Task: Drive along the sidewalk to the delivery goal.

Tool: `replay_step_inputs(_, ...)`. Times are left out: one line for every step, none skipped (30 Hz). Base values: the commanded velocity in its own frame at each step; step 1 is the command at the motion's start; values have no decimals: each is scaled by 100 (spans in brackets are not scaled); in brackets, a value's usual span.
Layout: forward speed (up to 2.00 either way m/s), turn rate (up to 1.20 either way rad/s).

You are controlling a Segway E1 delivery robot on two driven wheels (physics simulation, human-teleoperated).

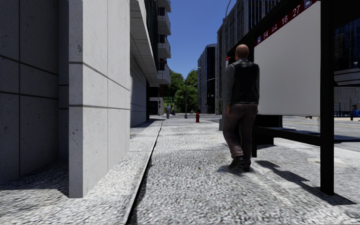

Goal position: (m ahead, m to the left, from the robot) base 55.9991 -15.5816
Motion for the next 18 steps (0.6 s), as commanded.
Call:
replay_step_inputs(59, 1)
replay_step_inputs(63, 0)
replay_step_inputs(64, 0)
replay_step_inputs(65, 0)
replay_step_inputs(69, 0)
replay_step_inputs(71, 0)
replay_step_inputs(73, 0)
replay_step_inputs(73, 0)
replay_step_inputs(77, 0)
replay_step_inputs(77, 0)
replay_step_inputs(77, 0)
replay_step_inputs(77, 0)
replay_step_inputs(77, 0)
replay_step_inputs(77, 0)
replay_step_inputs(77, 0)
replay_step_inputs(77, 0)
replay_step_inputs(77, 0)
replay_step_inputs(77, 0)
